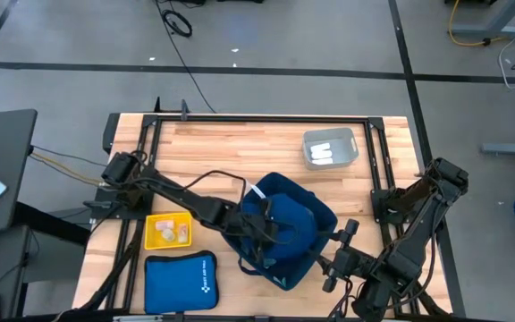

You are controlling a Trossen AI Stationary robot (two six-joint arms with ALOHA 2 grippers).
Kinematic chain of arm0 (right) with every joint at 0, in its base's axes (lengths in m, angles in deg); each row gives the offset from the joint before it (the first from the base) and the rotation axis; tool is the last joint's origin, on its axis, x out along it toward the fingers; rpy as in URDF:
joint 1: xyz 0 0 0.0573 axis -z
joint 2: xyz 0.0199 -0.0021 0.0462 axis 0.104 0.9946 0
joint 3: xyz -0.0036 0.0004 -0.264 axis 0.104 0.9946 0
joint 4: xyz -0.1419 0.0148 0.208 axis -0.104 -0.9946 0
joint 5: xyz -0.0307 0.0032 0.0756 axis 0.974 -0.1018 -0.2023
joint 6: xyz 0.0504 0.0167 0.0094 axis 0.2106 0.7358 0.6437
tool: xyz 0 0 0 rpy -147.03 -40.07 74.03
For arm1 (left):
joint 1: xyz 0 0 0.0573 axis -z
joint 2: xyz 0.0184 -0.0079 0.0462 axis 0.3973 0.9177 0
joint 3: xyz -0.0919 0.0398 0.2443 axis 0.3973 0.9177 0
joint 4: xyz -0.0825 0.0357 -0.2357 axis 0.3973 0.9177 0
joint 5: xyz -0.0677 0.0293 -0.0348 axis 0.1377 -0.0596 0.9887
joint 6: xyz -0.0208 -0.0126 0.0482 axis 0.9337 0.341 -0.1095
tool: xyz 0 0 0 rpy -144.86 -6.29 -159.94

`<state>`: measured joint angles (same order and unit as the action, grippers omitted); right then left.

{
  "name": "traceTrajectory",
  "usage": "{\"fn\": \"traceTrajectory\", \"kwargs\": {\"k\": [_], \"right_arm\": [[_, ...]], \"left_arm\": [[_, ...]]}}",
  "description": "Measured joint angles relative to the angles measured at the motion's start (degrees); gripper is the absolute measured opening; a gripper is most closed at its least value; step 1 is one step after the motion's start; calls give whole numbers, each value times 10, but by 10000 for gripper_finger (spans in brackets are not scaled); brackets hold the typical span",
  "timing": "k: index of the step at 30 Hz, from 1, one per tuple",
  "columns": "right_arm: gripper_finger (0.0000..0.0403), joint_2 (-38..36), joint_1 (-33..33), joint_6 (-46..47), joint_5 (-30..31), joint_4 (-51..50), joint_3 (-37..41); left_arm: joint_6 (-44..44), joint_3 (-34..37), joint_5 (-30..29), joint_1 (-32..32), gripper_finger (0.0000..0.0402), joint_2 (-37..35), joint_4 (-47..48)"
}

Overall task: Pick & place medical supplies in basket/bin
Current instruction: Put the blue patient gown into the blue bin, then return to Home Position

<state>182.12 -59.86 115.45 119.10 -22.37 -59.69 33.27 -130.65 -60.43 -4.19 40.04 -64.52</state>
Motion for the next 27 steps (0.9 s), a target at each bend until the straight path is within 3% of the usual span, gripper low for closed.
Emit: {"fn": "traceTrajectory", "kwargs": {"k": [5,10,15,20,27], "right_arm": [[233,0,0,0,-1,-1,0],[233,0,0,0,-2,0,0],[233,0,0,-5,-6,0,0],[233,0,0,-28,-55,0,0],[233,0,0,-51,-41,31,0]], "left_arm": [[-18,0,7,10,220,-24,-9],[-30,0,6,20,276,-51,0],[-53,0,4,39,285,-75,-5],[-77,0,-3,55,285,-88,-7],[-96,1,-93,83,285,-117,-3]]}}
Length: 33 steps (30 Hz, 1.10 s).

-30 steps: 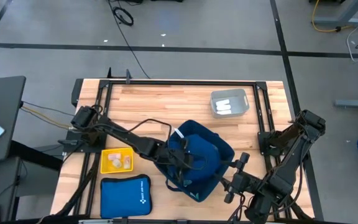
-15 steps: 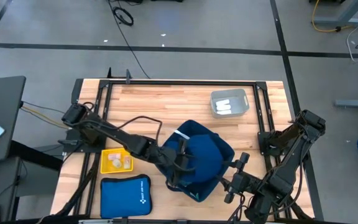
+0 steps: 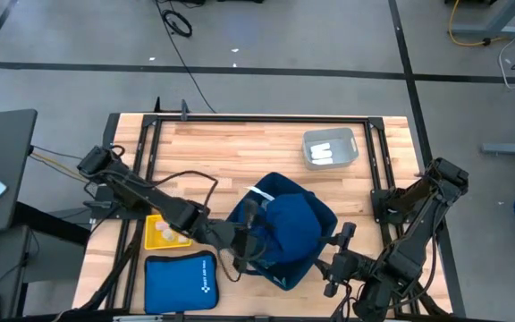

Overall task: Pick & place medical supplies in basket/bin
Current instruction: Return to Home Position

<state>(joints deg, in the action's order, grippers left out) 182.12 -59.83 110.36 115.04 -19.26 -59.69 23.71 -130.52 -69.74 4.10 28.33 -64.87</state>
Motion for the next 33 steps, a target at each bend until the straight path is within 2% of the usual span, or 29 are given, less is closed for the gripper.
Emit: {"fn": "traceTrajectory", "kwargs": {"k": [4,6,10,12,15,19,22,27,31,33], "right_arm": [[233,-1,8,-60,14,6,0],[233,-6,11,-26,0,13,0],[233,-22,14,-7,-25,13,0],[233,-35,5,-8,-32,14,0],[233,-61,-27,-14,-23,26,0],[233,-102,-97,-25,13,29,0],[233,-120,-152,-26,29,29,0],[233,-120,-202,6,36,22,10],[233,-136,-206,36,37,64,80],[233,-158,-204,44,37,118,134]], "left_arm": [[16,0,-127,26,285,-23,50],[33,0,-192,43,285,-33,86],[53,0,-255,77,286,-58,110],[61,0,-249,94,286,-81,115],[65,0,-205,122,286,-123,134],[70,4,-172,166,286,-197,162],[87,33,-163,195,286,-264,171],[125,139,-131,229,286,-380,166],[155,242,-116,240,286,-474,152],[159,283,-115,240,286,-524,139]]}}
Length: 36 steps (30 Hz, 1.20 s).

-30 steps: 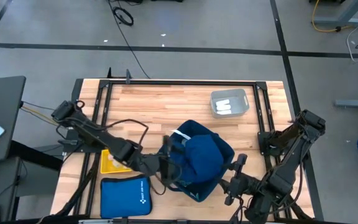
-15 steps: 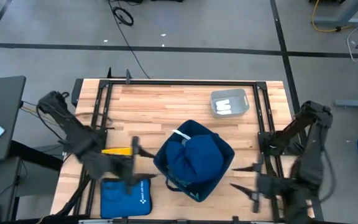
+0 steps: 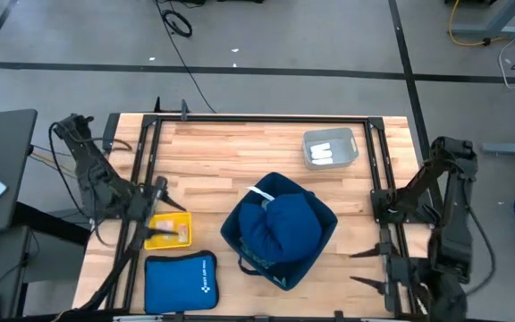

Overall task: Pick & place medical supplies in basket/bin
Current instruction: Return to Home Position

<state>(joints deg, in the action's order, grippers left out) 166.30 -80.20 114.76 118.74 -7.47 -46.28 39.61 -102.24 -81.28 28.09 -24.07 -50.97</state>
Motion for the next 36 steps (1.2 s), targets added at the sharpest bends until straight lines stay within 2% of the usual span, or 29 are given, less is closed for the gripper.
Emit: {"fn": "traceTrajectory", "kwargs": {"k": [3,7,12,14,22,25,30,36], "right_arm": [[233,-39,8,-20,-16,121,104],[233,-102,13,-162,-72,390,251],[233,-174,36,-414,-286,740,423],[233,-204,43,-466,-355,815,477],[233,-324,44,-477,-459,887,627],[233,-360,44,-477,-490,911,669],[233,-392,45,-494,-488,884,672],[233,-394,74,-523,-487,868,672]], "left_arm": [[8,66,-3,0,286,-71,-36],[-34,155,16,0,286,-147,-117],[-44,245,22,-6,286,-206,-175],[-41,274,22,-10,286,-224,-194],[-61,332,19,-10,286,-293,-217],[-61,345,-13,-10,286,-312,-215],[-52,370,-82,-11,286,-333,-217],[-52,390,-77,-33,286,-376,-215]]}}
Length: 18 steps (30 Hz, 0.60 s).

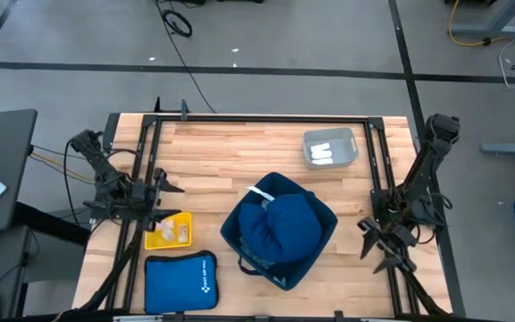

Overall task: Pick & place medical supplies in basket/bin
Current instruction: Return to Home Position

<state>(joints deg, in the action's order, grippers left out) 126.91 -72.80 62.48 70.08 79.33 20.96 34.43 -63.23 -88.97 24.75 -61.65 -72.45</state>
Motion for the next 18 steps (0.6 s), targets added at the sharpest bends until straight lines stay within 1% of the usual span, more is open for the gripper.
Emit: {"fn": "traceTrajectory", "kwargs": {"k": [3,7,10,14,16,18], "right_arm": [[233,0,39,9,-2,-11,0],[233,1,102,15,-30,-24,0],[233,1,149,18,-49,-24,0],[233,1,210,29,-54,-33,0],[233,1,243,34,-68,-36,0],[233,1,279,36,-96,-36,0]], "left_arm": [[-3,7,30,-20,286,-18,-2],[-4,23,57,-53,286,-38,-2],[-2,31,74,-77,286,-46,2],[-3,33,106,-109,286,-48,3],[-3,33,118,-126,286,-48,4],[-4,33,128,-144,286,-48,12]]}}
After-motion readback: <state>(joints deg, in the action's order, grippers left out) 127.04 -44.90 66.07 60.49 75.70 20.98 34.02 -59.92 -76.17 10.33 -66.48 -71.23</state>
